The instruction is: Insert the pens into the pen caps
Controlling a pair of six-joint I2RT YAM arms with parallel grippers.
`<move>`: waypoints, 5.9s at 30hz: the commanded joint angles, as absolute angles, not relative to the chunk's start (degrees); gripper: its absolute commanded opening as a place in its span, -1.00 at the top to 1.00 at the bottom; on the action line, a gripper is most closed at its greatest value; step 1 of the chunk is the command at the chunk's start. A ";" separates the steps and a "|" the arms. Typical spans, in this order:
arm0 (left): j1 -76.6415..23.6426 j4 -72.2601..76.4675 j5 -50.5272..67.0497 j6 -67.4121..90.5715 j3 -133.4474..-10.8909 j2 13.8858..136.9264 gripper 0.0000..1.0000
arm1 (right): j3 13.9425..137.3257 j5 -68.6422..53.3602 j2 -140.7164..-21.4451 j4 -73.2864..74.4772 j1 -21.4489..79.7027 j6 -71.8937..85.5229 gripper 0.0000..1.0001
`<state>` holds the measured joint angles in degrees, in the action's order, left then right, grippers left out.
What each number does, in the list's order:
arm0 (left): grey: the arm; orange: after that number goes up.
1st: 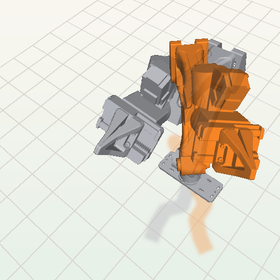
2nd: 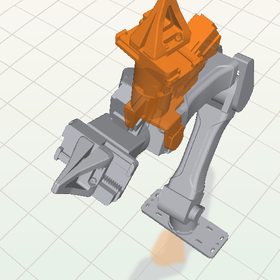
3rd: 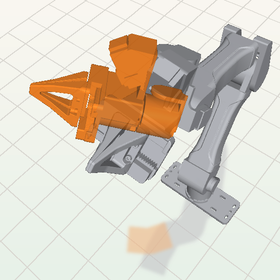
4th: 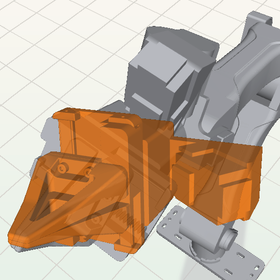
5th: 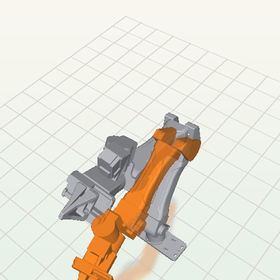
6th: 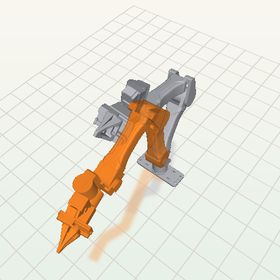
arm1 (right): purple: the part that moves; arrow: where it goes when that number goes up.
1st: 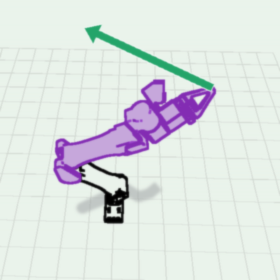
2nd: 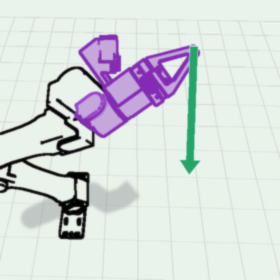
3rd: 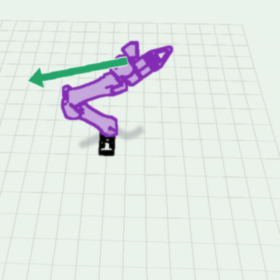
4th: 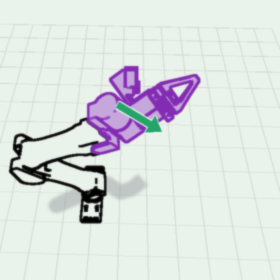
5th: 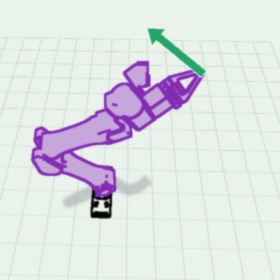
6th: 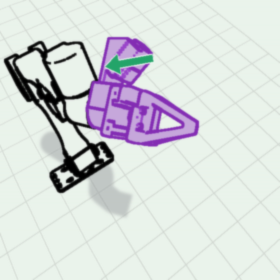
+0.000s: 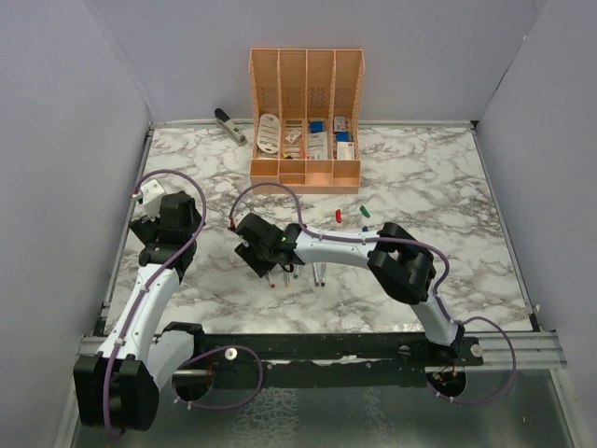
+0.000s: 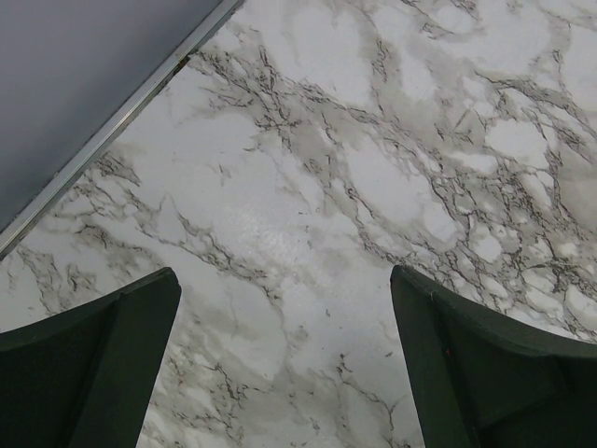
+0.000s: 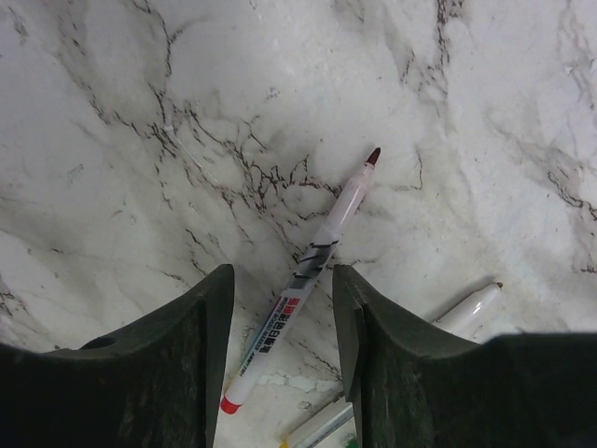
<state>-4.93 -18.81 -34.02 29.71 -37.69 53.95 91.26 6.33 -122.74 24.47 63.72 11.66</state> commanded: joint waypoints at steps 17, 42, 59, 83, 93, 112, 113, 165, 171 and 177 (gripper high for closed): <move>-4.48 -16.67 -32.32 28.74 -37.28 53.97 -0.98 | 95.23 9.79 -127.34 32.43 64.68 14.16 0.97; -4.61 -4.45 -3.80 17.12 -39.14 58.11 -0.59 | 75.97 14.22 -97.77 -0.03 50.12 19.66 0.98; -12.24 13.09 53.59 13.15 -49.88 70.35 -0.66 | 54.06 12.04 -78.84 -28.59 45.13 18.58 0.98; -16.71 19.37 61.18 17.51 -52.72 75.68 -0.41 | 54.45 -6.79 -80.11 -33.02 45.17 26.13 0.97; -17.16 23.59 61.20 20.68 -52.79 76.28 -0.30 | 52.97 -8.63 -80.97 -35.77 45.25 29.06 0.97; -17.21 28.56 60.45 24.58 -52.50 76.92 0.37 | 52.38 -8.08 -81.20 -37.44 45.26 30.68 0.97; -17.16 28.55 60.55 24.57 -52.55 76.93 0.44 | 52.45 -8.09 -81.27 -37.36 45.26 30.67 0.97; -17.16 6.90 39.08 14.96 -46.88 76.11 1.00 | 65.44 23.02 -93.48 9.64 43.92 27.93 -0.41; -17.21 5.69 38.59 12.96 -45.14 75.09 1.00 | 67.10 22.67 -98.78 13.99 41.84 30.89 -0.28; -17.14 7.48 39.96 12.63 -43.18 74.46 1.00 | 67.63 22.59 -102.63 16.15 40.28 33.29 -0.12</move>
<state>-17.02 5.52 37.23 13.91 -44.29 76.25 65.87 21.37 -100.55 13.21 41.45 30.20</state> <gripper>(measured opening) 0.091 0.573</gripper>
